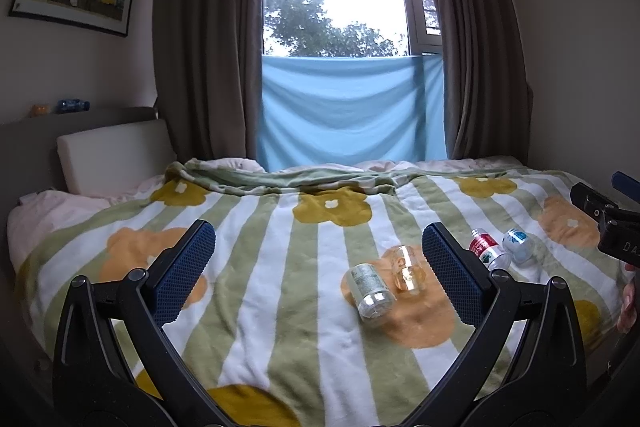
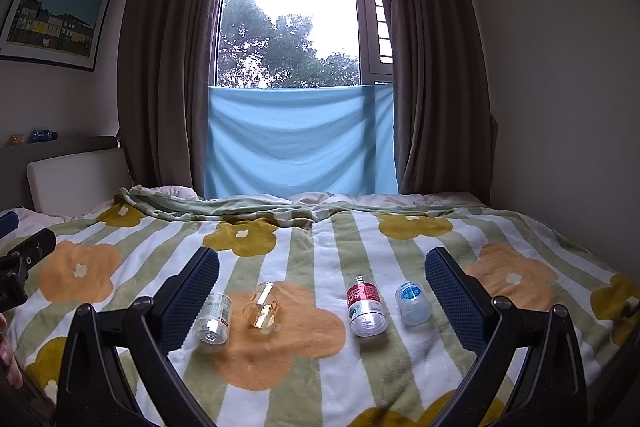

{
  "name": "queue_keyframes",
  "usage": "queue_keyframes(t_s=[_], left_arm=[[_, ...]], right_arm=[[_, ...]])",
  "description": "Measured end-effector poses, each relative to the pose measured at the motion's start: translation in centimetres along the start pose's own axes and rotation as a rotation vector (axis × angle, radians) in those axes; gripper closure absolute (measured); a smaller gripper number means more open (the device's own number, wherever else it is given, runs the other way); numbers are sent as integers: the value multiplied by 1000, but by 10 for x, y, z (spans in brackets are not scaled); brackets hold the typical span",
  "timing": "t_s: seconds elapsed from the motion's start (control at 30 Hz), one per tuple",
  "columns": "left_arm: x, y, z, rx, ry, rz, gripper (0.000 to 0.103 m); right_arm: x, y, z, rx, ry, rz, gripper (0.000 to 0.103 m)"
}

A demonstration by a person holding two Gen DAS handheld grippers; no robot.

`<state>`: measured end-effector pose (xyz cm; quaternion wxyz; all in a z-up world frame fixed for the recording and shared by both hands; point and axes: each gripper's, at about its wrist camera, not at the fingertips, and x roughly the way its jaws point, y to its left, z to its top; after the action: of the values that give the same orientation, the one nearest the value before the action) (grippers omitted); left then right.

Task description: Flip cup upside down

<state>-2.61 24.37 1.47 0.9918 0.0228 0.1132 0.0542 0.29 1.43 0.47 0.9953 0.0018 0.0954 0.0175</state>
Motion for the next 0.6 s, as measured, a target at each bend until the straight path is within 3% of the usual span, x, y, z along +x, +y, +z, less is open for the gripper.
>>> queue_keyframes(t_s=[0.27,0.6], left_arm=[[16,16,-8,-20,53,15,0],[50,45,-32,-49,143,57,0]], right_arm=[[61,16,10,-28,138,85,0],[228,54,-5,-13,478,221,0]])
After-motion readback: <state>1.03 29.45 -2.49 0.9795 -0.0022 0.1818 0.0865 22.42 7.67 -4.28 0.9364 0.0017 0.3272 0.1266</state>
